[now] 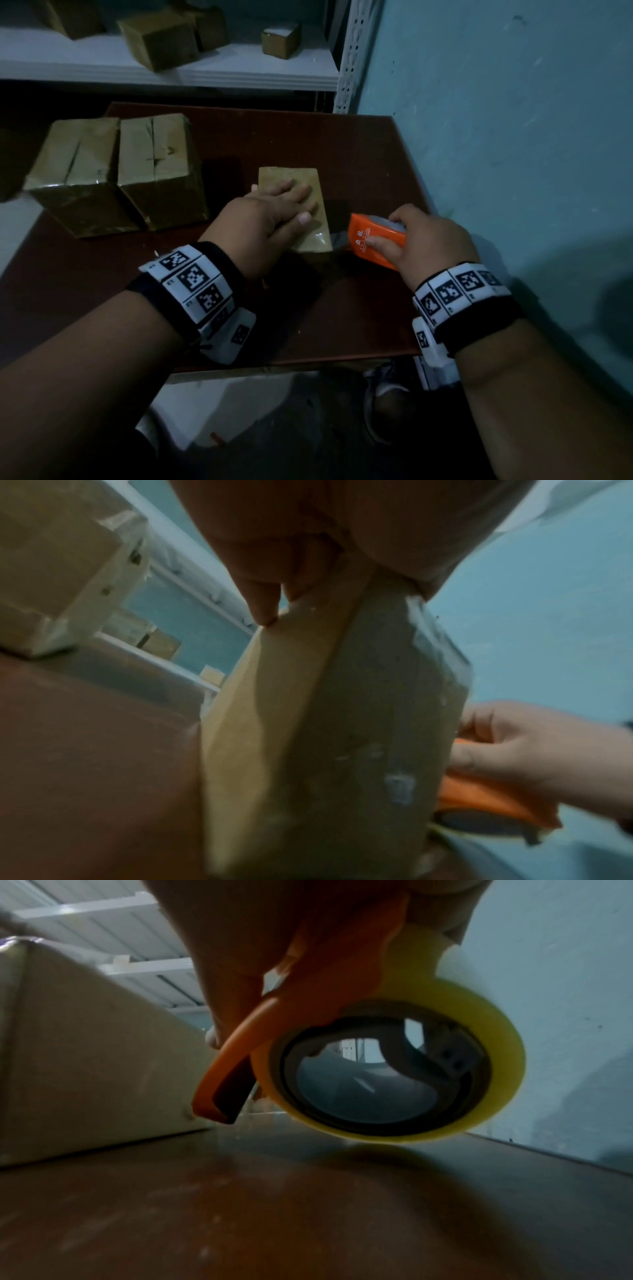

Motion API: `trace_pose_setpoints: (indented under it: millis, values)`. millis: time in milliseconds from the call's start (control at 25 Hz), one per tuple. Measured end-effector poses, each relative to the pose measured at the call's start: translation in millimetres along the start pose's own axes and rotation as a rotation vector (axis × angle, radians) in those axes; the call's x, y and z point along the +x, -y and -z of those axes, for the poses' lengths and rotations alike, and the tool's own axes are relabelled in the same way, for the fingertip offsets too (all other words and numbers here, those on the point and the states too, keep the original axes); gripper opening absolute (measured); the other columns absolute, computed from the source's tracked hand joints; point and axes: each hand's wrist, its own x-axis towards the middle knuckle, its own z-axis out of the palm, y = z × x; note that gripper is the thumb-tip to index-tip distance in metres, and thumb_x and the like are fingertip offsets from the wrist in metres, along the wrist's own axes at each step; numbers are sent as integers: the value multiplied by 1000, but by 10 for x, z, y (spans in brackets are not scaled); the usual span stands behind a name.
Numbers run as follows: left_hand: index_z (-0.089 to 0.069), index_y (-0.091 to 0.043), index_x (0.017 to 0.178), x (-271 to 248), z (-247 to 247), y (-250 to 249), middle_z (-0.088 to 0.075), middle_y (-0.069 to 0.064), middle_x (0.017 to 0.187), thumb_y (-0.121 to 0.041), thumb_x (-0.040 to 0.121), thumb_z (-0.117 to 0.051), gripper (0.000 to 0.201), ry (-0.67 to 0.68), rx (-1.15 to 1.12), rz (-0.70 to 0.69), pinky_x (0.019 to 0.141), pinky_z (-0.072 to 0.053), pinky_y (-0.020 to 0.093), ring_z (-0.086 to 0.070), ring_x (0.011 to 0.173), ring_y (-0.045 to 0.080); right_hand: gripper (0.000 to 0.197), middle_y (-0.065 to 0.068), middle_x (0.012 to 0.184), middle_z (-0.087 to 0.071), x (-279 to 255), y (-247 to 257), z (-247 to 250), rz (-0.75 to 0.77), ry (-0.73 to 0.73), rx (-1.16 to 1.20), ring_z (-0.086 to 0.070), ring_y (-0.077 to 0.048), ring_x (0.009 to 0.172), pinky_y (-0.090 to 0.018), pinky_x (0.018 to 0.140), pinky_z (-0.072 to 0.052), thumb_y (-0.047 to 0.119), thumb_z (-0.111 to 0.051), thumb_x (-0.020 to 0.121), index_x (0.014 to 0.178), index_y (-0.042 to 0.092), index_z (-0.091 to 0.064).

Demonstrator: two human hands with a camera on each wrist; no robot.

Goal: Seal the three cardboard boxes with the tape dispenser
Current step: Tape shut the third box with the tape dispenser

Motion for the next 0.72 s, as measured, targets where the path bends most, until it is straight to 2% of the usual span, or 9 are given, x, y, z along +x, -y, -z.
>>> trace_pose_setpoints:
  millis: [80, 160, 240, 320, 440, 520, 560, 640, 720]
  values:
    - [-48, -31, 155, -9, 32, -56, -29, -13, 168, -71, 88, -54, 78, 91, 85, 23, 131, -9, 51, -11, 159, 8, 50, -2, 95, -69, -22, 57, -7, 18, 19, -27, -68, -31, 90, -47, 83, -57, 72, -63, 88, 117, 31, -56]
    - [-40, -30, 159, -7, 25, -100, -21, -13, 171, -78, 71, -66, 104, 145, 176, 50, 132, -6, 48, -5, 160, 9, 51, -2, 97, -68, -38, 95, -3, 15, 50, -37, -68, -31, 93, -48, 85, -57, 68, -66, 89, 120, 30, -52]
    - [-38, -29, 160, 4, -1, -101, -19, -12, 172, -72, 68, -77, 109, 122, 177, 57, 132, -6, 48, -4, 160, 11, 55, -4, 99, -68, -50, 123, -9, 4, 92, -38, -68, -32, 93, -48, 86, -56, 67, -69, 87, 121, 30, -48]
    - [-38, -28, 160, 6, -3, -88, -21, -11, 173, -70, 68, -79, 110, 116, 170, 51, 132, -7, 49, -5, 161, 12, 59, -3, 101, -68, -64, 146, -4, -4, 124, -42, -67, -31, 94, -48, 87, -56, 71, -69, 83, 119, 30, -48]
    - [-39, -26, 160, -20, 42, -76, -23, -9, 172, -69, 69, -80, 109, 129, 195, 37, 131, -10, 51, -8, 161, 13, 60, -3, 107, -65, -68, 152, 59, 11, 38, -40, -62, -28, 102, -45, 89, -54, 78, -60, 83, 117, 28, -62]
    - [-43, -24, 158, -90, 79, -59, -28, -7, 170, -68, 68, -81, 107, 118, 186, 4, 130, -13, 54, -12, 160, 15, 52, 3, 102, -66, -110, 177, 122, 33, -72, 223, -63, -19, 97, -37, 84, -52, 74, -56, 87, 110, 29, -70]
    - [-45, -23, 157, -134, 97, -43, -30, -7, 170, -67, 68, -81, 106, 121, 186, -1, 130, -14, 54, -13, 160, 15, 46, 7, 98, -67, -146, 220, 145, 33, -81, 392, -65, -12, 91, -33, 80, -52, 71, -57, 88, 104, 31, -73]
    - [-46, -23, 156, -244, 130, 5, -31, -6, 169, -71, 67, -77, 106, 129, 193, -4, 130, -15, 55, -15, 160, 16, 36, 10, 90, -71, -226, 350, 126, 58, 35, 660, -65, -2, 79, -25, 71, -52, 67, -64, 89, 98, 33, -75]
    - [-48, -22, 155, -362, 164, 66, -33, -5, 168, -80, 62, -67, 111, 107, 186, -14, 129, -18, 57, -17, 159, 16, 30, 4, 90, -73, -312, 495, 42, 122, 224, 830, -64, -3, 73, -23, 69, -53, 57, -74, 88, 102, 31, -76]
